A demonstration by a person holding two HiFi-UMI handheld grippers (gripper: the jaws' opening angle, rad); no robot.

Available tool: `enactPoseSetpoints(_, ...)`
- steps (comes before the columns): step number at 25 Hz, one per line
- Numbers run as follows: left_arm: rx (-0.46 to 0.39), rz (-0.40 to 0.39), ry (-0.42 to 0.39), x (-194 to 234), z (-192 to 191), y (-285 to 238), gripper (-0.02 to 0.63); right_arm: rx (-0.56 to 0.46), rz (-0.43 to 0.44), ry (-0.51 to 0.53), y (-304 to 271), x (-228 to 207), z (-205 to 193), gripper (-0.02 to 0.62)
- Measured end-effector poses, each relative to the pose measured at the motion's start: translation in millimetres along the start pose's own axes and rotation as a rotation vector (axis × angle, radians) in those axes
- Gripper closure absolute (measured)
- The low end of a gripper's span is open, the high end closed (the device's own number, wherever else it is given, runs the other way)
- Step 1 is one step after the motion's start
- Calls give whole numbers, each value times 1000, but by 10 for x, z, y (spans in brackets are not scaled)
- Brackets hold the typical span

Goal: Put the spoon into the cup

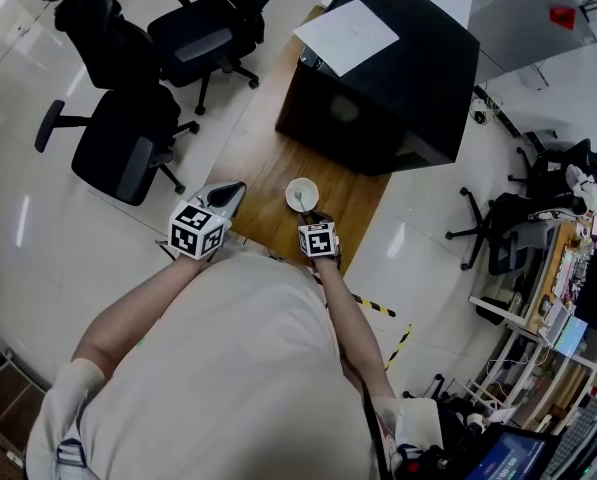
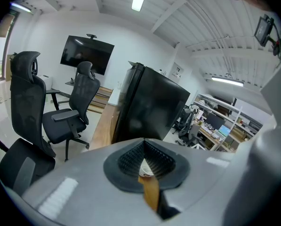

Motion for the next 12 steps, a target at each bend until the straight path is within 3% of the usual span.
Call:
enactPoseSetpoints(2, -1, -1, 2, 43, 4, 23, 603, -8, -12, -6, -15, 2, -14, 448)
enactPoseSetpoints(4, -2, -8, 5, 70, 0, 29, 603, -20, -40, -15, 25, -37, -24, 366)
enactPoseSetpoints(6, 0, -17, 7, 108, -7, 64, 603, -46, -71, -30, 105, -56, -9, 331)
enactPoseSetpoints(12, 15, -29, 16, 366, -28, 271, 603, -201, -149, -128, 451, 59, 136, 331)
Point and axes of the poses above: the fingertips, and each gripper's own axes: y backward along the fingers, x to its left, z out of its top, the point moved 6 cm from there along y, backward along the fingers, and after that the axes turned 6 degrees about -x, right-handed, at the moved point
